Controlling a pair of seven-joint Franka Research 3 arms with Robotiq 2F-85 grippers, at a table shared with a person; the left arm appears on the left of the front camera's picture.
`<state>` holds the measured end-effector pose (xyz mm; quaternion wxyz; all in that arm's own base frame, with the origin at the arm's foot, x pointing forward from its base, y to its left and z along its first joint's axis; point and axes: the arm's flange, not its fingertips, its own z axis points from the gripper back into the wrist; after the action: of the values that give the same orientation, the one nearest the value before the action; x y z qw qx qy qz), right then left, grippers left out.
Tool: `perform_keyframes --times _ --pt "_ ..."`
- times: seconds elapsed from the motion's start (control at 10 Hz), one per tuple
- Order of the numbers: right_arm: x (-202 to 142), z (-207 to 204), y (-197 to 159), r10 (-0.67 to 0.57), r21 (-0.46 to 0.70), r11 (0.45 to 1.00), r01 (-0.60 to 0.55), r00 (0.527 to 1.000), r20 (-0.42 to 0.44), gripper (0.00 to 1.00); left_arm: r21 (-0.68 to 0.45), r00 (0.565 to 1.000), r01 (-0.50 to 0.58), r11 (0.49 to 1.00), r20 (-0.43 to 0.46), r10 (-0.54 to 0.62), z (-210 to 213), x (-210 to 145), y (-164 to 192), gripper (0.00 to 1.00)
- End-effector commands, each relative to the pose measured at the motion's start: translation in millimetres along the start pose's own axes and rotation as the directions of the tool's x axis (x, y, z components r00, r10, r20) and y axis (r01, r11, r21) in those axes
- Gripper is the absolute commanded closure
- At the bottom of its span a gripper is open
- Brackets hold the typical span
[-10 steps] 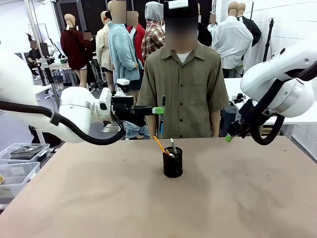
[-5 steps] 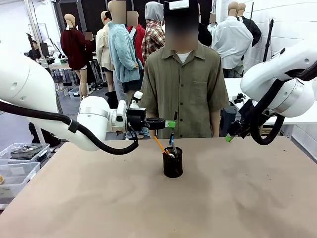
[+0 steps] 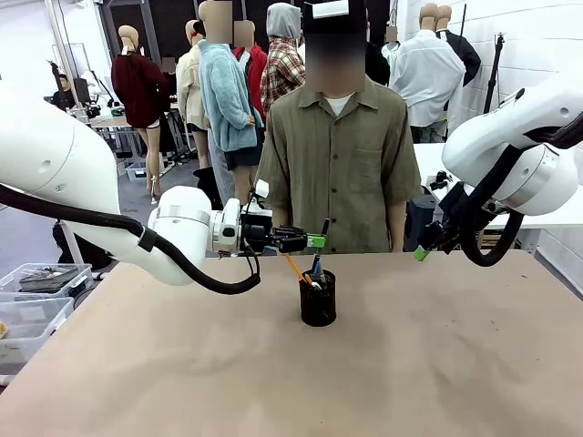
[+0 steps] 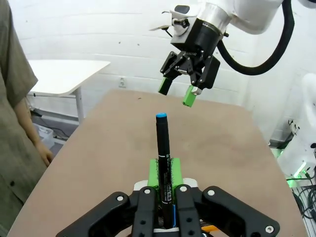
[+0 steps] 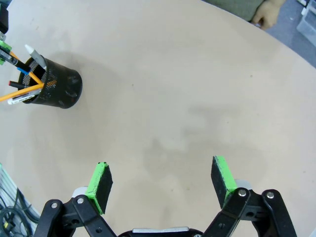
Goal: Place the pens into the pen holder.
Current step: Pick up a writing instrument from the table and place it into the Pen holder.
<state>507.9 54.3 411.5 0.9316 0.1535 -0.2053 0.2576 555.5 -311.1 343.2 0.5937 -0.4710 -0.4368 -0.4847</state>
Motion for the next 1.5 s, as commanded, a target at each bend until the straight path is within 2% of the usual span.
perform_keyframes --times 0.0,0.8,0.9,1.0,1.4 --pt "-2.5 -0.1 2.0 -0.013 -0.020 1.000 0.012 1.000 -0.006 0.00 0.015 0.999 0.029 0.999 0.027 -0.029 -7.1 -3.5 2.1 1.00" --pt "-2.5 -0.1 2.0 -0.013 -0.020 1.000 0.012 1.000 -0.006 0.00 0.019 0.997 0.070 0.997 -0.033 -0.070 -6.8 -21.5 -10.2 1.00" --pt "-2.5 -0.1 2.0 -0.013 -0.020 1.000 0.012 1.000 -0.006 0.00 0.019 0.997 0.072 0.997 -0.034 -0.071 -6.5 -21.0 -10.1 0.96" --pt "-2.5 -0.1 2.0 -0.013 -0.020 1.000 0.012 1.000 -0.006 0.00 0.020 0.996 0.081 0.997 -0.035 -0.080 -6.7 -21.1 -11.1 0.84" --pt "-2.5 -0.1 2.0 -0.013 -0.020 1.000 0.012 1.000 -0.006 0.00 0.019 0.994 0.100 0.995 -0.036 -0.099 -2.5 -19.2 -15.3 0.24"
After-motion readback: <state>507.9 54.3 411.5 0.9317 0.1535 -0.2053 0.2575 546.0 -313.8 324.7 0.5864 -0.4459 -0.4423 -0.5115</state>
